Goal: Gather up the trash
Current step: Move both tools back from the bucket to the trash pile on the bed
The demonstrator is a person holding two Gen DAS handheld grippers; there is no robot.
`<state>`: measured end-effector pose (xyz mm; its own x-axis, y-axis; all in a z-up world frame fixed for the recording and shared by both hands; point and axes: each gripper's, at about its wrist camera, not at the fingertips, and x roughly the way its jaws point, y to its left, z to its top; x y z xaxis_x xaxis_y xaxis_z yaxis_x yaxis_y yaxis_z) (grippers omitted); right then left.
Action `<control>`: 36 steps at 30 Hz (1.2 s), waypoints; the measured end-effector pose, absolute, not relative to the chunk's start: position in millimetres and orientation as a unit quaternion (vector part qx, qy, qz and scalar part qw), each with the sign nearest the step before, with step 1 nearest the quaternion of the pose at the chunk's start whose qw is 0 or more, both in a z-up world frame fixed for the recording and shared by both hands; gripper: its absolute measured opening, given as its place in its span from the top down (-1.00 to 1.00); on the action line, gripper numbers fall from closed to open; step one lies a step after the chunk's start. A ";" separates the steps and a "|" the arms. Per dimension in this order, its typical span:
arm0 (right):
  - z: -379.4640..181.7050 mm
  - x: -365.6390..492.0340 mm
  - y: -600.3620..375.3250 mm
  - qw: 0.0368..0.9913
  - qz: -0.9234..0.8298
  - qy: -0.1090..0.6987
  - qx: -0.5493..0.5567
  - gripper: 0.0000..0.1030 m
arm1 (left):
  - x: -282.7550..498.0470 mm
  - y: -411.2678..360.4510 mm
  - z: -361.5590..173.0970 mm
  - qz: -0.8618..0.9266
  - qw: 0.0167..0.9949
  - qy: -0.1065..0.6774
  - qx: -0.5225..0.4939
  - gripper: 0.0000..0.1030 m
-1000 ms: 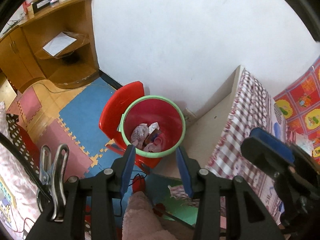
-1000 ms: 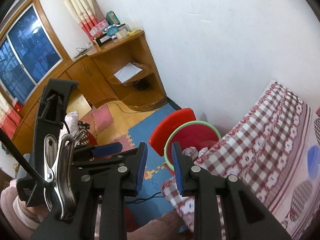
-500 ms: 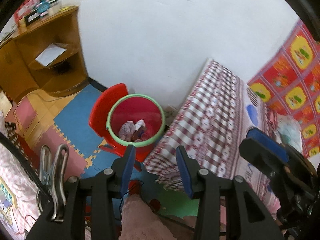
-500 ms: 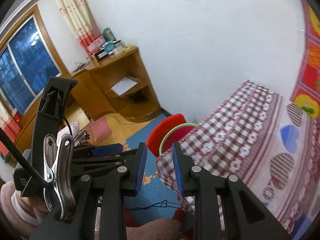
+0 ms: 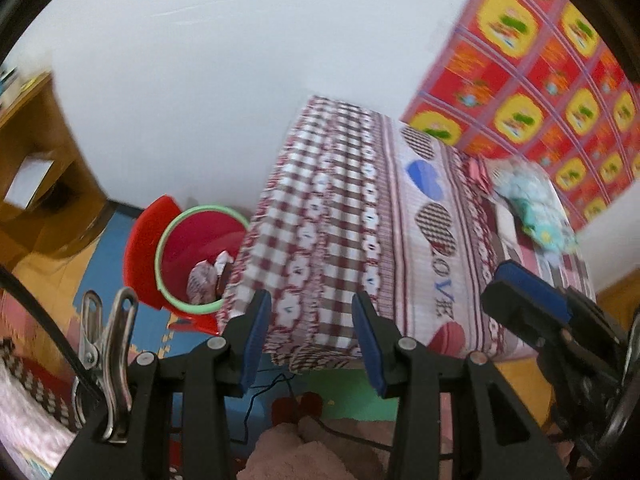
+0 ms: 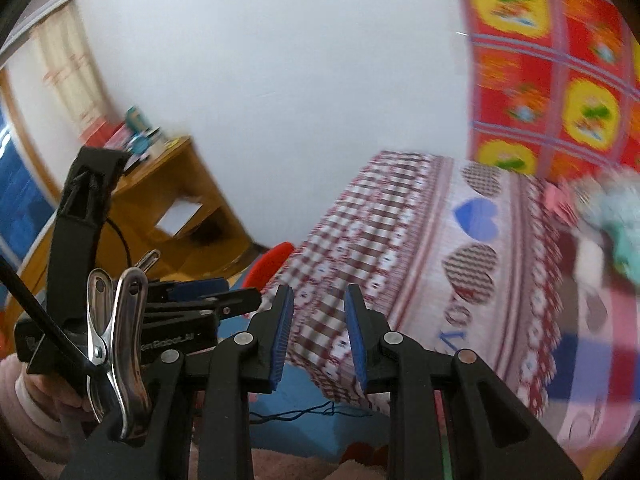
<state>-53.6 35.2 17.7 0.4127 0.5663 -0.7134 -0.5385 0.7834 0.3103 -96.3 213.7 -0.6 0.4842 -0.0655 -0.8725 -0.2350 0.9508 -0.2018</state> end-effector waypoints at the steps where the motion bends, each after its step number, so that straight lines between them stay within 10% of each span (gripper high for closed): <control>1: 18.2 -54.0 30.5 0.844 0.320 0.429 0.021 0.47 | -94.6 209.5 -0.9 0.041 0.849 0.507 -0.143 0.16; 36: 3.1 -15.6 -225.6 0.887 0.096 0.441 0.092 0.46 | 12.4 1.5 -18.6 -0.131 0.832 0.536 -0.050 0.16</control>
<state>-15.6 -225.6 3.1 0.5919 0.2506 -0.7660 -0.0890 0.9649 0.2469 12.4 1.5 -18.6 0.3900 -0.2723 -0.8796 0.1645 0.9605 -0.2244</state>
